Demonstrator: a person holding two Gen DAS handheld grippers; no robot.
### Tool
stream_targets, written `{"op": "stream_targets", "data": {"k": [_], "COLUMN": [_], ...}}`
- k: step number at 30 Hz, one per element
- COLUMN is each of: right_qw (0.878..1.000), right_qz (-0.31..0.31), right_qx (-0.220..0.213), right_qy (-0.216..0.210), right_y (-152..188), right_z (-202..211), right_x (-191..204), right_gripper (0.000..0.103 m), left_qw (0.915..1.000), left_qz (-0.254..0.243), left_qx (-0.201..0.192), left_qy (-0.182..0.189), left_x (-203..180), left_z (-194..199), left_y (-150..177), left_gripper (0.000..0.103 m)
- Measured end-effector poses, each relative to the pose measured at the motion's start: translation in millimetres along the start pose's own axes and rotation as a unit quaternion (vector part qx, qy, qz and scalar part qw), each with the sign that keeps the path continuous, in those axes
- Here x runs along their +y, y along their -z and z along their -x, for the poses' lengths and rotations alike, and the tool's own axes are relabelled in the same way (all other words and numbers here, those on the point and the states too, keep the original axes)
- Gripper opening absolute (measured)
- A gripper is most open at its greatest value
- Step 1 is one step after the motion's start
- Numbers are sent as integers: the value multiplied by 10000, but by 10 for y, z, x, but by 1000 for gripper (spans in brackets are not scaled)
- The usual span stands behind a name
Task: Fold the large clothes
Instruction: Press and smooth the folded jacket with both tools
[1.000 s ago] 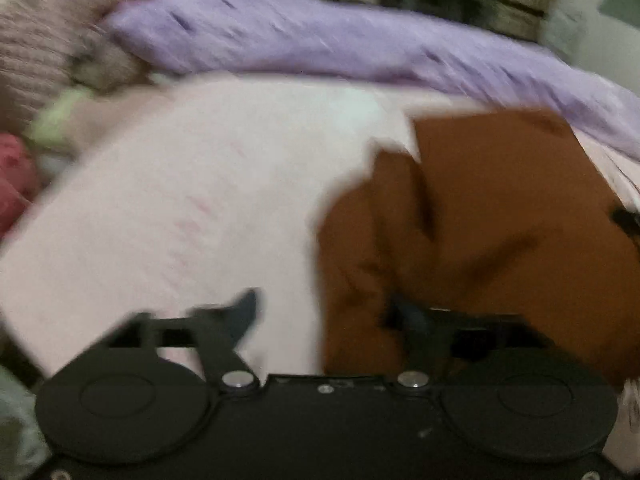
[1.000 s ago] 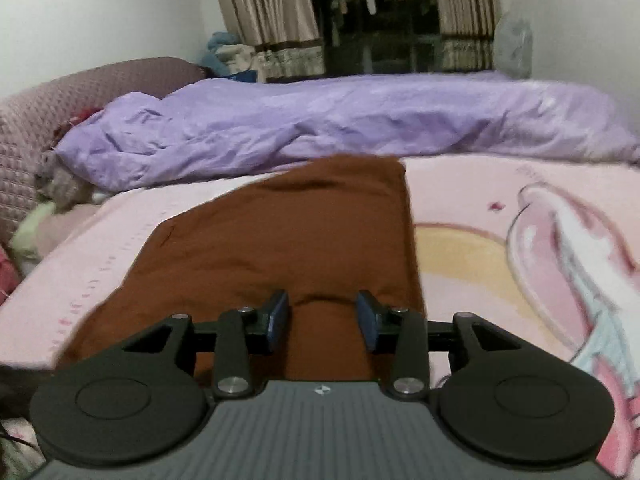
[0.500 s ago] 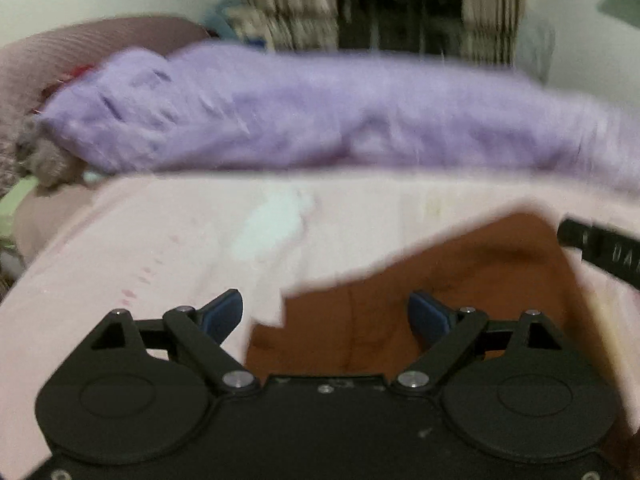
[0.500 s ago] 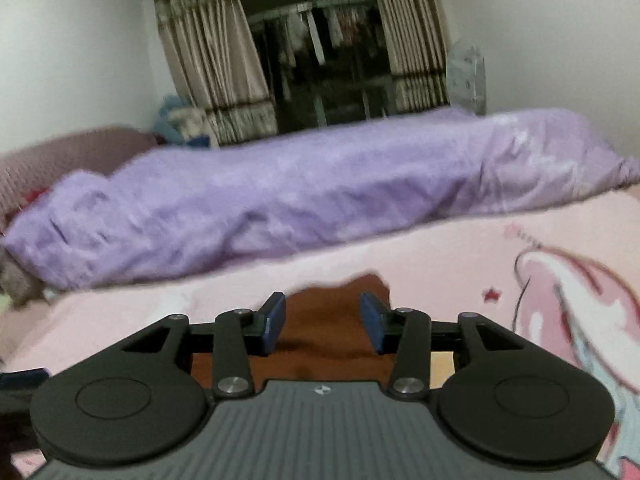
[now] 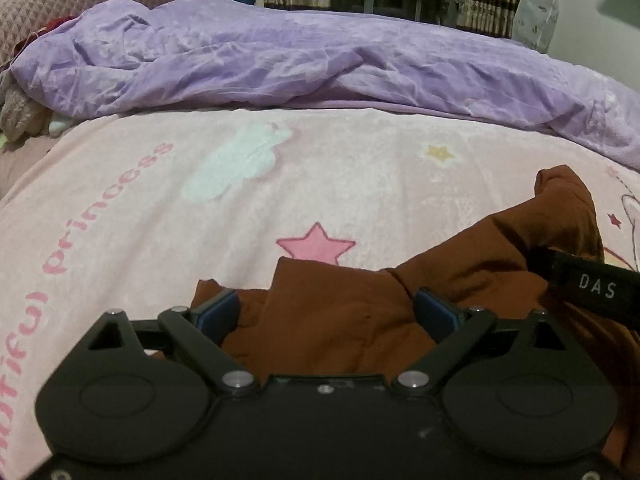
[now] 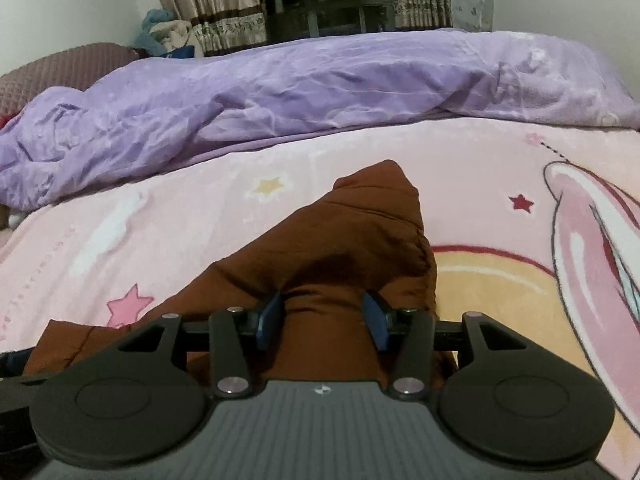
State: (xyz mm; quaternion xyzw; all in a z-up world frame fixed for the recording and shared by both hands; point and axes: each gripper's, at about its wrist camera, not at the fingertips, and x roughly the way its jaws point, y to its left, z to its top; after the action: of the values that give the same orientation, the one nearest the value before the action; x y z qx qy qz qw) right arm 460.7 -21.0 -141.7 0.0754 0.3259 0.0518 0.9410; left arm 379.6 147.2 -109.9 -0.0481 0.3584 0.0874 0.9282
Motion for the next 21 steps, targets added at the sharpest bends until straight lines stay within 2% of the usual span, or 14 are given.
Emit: {"op": "stream_targets", "data": {"k": [4, 6, 7, 8, 11, 14, 16, 18, 21], "right_qw": [9999, 9993, 9985, 9976, 9945, 9931, 9936, 9951, 9969], "right_qz": [24, 291, 460, 577, 653, 601, 562, 491, 277], "right_qx": [-17, 6, -74, -200, -474, -453, -362, -196, -377], "right_qy": [-99, -223, -276, -336, -664, -896, -913, -837, -626], "right_y": [-64, -133, -135, -115, 38, 193, 273, 374, 584], "right_z": [111, 341, 536, 728, 1241, 1409, 1329, 1124, 898], "right_x": [-2, 36, 64, 81, 69, 68, 83, 88, 36], "right_gripper": [56, 48, 48, 48, 49, 49, 49, 49, 49], "left_qw": [10000, 10000, 9999, 9999, 9976, 9972, 9974, 9981, 9991], "left_qz": [-5, -54, -83, -86, -149, -233, -387, -486, -119], "left_qx": [-29, 79, 83, -72, -619, -587, -487, -300, -299], "left_qy": [27, 27, -80, -79, 262, 409, 374, 209, 286], "left_x": [18, 50, 81, 125, 239, 276, 253, 227, 300], "left_z": [16, 129, 282, 486, 1084, 1343, 1329, 1157, 814], "left_y": [-29, -59, -70, -67, 15, 126, 222, 338, 550], "left_gripper": [98, 98, 94, 93, 95, 95, 96, 98, 103]}}
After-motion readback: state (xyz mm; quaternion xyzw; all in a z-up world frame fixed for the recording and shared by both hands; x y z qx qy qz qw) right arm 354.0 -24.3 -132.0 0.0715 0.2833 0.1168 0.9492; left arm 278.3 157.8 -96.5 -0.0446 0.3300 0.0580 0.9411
